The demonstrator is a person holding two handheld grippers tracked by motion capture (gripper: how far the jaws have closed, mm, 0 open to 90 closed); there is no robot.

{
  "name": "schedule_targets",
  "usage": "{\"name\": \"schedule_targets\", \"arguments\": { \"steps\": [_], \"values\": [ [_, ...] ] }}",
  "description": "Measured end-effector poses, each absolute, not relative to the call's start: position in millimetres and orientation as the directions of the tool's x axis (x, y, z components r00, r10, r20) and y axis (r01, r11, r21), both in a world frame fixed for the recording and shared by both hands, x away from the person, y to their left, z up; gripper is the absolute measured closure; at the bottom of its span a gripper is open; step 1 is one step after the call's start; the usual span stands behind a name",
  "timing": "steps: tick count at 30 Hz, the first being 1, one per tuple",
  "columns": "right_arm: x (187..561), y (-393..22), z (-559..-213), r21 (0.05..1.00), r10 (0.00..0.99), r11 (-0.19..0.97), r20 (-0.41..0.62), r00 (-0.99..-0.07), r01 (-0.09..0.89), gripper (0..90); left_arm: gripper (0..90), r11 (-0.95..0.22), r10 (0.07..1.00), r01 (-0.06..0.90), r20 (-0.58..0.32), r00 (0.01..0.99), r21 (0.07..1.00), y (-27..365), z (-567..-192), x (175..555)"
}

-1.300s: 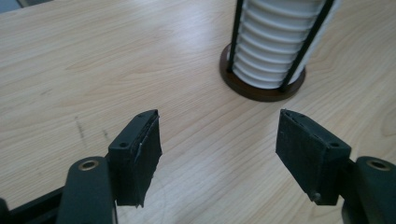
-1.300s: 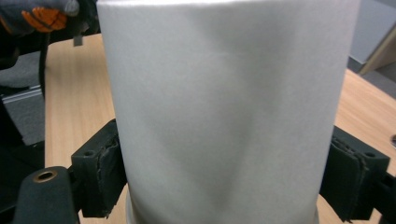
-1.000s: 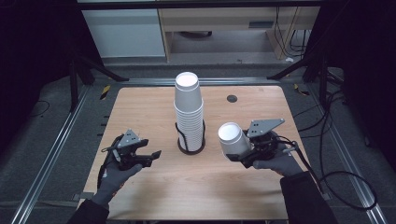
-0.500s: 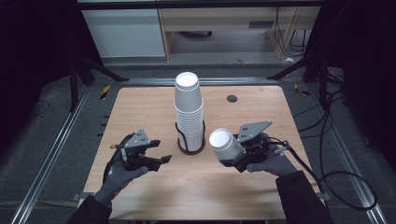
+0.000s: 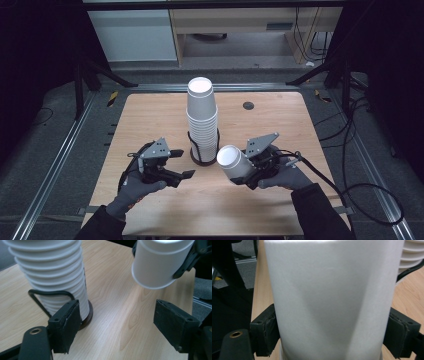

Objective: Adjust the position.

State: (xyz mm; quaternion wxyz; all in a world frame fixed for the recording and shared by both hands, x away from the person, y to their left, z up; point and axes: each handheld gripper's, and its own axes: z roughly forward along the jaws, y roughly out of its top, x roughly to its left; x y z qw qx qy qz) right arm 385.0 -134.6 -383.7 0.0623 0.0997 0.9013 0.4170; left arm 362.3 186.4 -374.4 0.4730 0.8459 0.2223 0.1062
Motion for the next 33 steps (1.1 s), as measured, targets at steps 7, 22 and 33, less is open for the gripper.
{"name": "schedule_targets", "arguments": {
  "steps": [7, 22, 33],
  "values": [
    [385.9, -124.3, -388.5, 0.759, 0.205, 0.64, -0.019, -0.979, 0.119, 15.1, 20.5, -0.433, 0.435, 0.254, -0.046, 0.899, 0.865, 175.6, -368.7, 360.6],
    [388.6, -113.4, -394.5, 0.766, 0.173, 0.633, 0.001, -0.985, 0.112, 15.2, 15.7, -0.46, 0.359, 0.248, -0.077, 0.93, 0.853, 149.3, -366.5, 364.0],
    [388.5, -92.2, -392.2, 0.754, 0.122, 0.653, -0.012, -0.992, 0.071, 15.2, 14.6, -0.469, 0.33, 0.242, -0.086, 0.94, 0.849, 137.5, -364.7, 366.2]
  ]
}}
